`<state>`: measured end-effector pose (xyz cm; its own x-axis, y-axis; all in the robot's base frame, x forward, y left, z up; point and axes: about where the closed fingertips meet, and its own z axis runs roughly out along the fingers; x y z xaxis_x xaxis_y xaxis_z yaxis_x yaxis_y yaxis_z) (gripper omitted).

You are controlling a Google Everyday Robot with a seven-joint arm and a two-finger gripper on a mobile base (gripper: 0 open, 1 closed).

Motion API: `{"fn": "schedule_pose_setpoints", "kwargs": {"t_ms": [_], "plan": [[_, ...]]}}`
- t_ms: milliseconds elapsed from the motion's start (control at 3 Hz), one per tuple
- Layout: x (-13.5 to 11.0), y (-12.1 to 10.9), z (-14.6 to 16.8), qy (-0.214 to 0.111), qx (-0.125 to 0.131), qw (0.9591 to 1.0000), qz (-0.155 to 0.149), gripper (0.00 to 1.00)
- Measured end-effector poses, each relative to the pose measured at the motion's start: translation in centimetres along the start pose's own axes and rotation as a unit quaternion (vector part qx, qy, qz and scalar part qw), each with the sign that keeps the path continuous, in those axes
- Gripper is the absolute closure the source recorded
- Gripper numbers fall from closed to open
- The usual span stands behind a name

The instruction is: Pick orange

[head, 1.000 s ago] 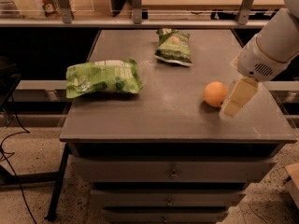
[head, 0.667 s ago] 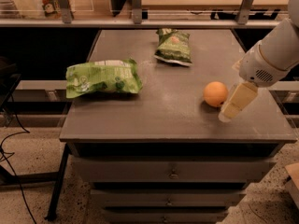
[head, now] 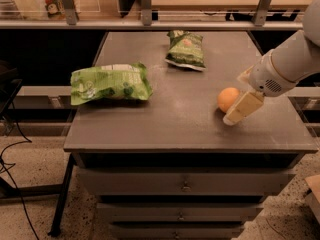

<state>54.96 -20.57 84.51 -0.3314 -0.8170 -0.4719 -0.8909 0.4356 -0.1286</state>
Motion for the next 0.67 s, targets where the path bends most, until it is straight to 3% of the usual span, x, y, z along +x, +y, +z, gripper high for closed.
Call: {"fn": "schedule_pose_setpoints", "kwargs": {"t_ms": [667], "plan": [[-0.89,-0.76,1.24,-0.04,-0.014,0.9991,0.007,0.65]]}}
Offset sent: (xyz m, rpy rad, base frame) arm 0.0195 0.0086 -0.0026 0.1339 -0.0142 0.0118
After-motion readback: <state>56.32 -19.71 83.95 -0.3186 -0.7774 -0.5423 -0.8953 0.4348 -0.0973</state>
